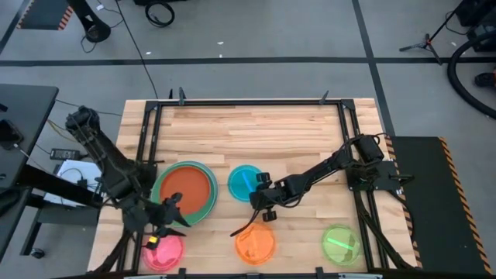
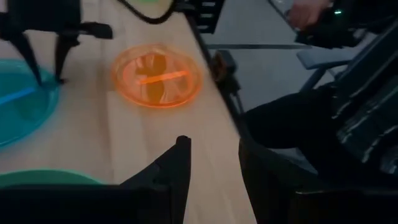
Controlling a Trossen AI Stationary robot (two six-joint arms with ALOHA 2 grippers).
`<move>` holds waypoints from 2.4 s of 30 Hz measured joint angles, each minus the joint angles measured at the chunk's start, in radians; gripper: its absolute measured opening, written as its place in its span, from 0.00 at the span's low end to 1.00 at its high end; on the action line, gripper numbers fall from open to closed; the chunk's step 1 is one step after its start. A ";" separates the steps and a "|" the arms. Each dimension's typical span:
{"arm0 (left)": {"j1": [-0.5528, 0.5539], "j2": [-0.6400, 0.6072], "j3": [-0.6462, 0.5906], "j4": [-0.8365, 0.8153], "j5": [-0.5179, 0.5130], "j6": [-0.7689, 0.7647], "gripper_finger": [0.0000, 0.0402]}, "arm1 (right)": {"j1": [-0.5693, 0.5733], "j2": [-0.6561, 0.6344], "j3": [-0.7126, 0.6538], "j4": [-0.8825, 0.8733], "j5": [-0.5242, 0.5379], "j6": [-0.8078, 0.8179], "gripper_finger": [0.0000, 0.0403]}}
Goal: Stack plastic plates
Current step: Stack the small light blue plate on top of the orange plate
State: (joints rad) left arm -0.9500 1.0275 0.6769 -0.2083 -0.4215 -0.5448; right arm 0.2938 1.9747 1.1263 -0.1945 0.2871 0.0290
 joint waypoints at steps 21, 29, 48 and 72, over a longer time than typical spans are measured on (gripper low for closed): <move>-0.108 0.000 0.000 0.439 -0.035 0.251 0.35 | -0.017 -0.020 0.334 -0.106 -0.056 -0.288 0.01; -0.034 0.065 0.001 0.681 -0.043 0.407 0.35 | -0.036 0.002 0.391 0.050 -0.148 -0.509 0.01; 0.103 0.195 0.249 0.755 -0.078 0.628 0.35 | -0.073 0.247 0.616 0.183 -0.270 -0.625 0.01; 0.126 0.194 0.274 0.616 -0.150 0.559 0.35 | -0.144 0.543 0.873 0.268 -0.225 -0.539 0.22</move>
State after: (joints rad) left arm -0.8238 1.2217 0.9508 0.4081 -0.5720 0.0142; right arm 0.1501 2.5174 1.9991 0.0738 0.0618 -0.5101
